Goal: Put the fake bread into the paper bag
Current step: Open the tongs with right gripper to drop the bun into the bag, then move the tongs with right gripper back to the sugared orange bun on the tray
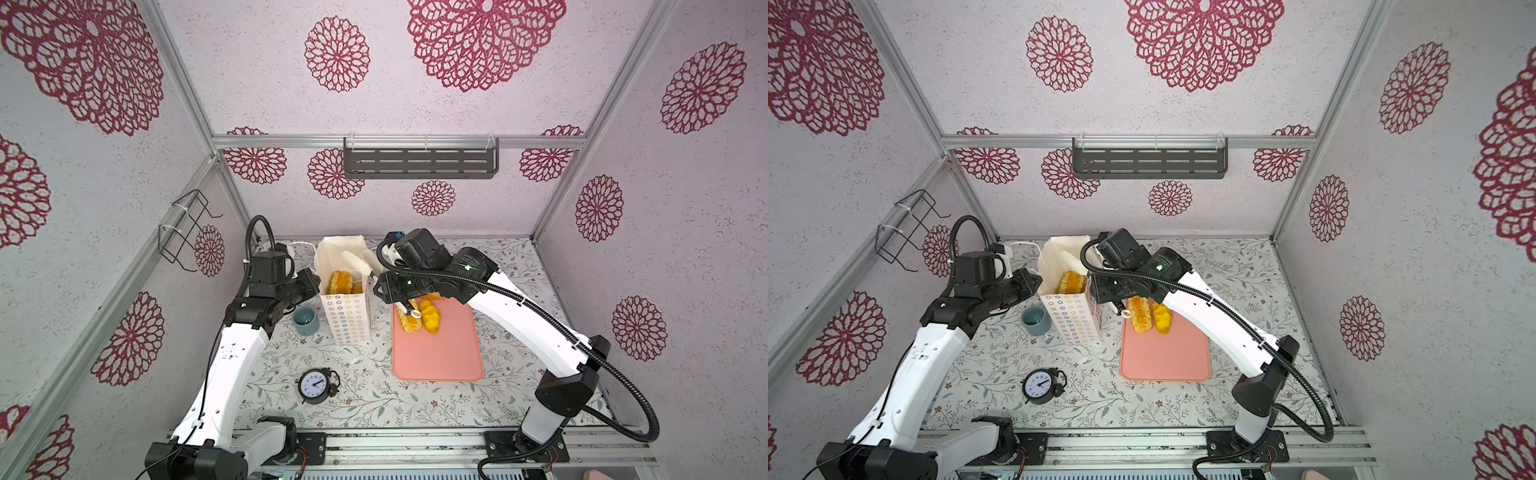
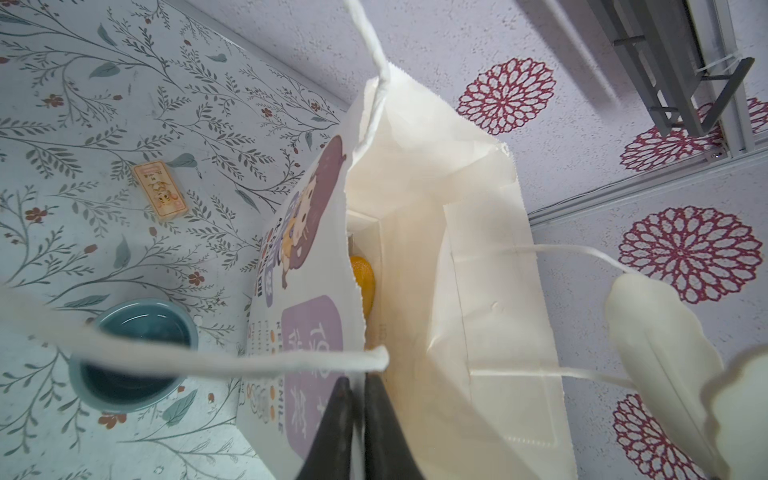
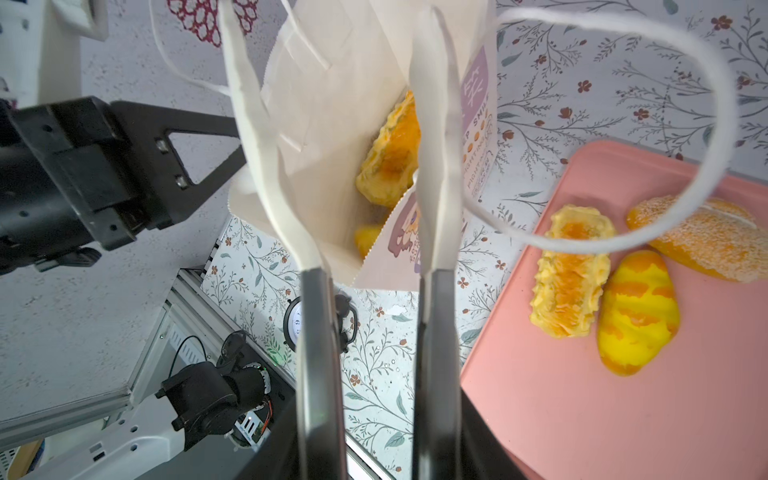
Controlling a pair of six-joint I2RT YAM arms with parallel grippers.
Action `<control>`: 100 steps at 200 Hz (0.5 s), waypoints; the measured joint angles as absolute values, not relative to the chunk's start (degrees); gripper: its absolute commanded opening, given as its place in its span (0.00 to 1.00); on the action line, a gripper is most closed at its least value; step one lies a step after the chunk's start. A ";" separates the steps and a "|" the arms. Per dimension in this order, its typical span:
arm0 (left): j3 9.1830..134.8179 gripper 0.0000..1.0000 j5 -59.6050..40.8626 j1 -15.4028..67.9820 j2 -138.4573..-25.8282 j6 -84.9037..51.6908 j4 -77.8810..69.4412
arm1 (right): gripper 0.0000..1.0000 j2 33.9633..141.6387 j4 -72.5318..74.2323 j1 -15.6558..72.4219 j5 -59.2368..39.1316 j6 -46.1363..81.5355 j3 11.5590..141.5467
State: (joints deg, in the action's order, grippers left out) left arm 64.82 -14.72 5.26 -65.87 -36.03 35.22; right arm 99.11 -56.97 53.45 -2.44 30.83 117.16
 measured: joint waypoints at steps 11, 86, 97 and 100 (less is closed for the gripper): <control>64.82 0.11 -14.74 5.26 -65.87 -36.03 35.22 | 0.44 99.11 -57.08 53.45 -1.65 30.85 117.49; 64.84 0.42 -14.76 5.26 -65.91 -35.68 35.33 | 0.44 84.64 -57.74 47.27 3.25 31.11 106.08; 64.84 0.46 -14.76 5.26 -65.91 -35.62 35.35 | 0.44 79.79 -57.32 44.14 3.16 31.51 101.30; 64.84 0.47 -14.76 5.26 -65.91 -35.48 35.35 | 0.44 78.65 -57.28 43.40 3.07 31.55 100.03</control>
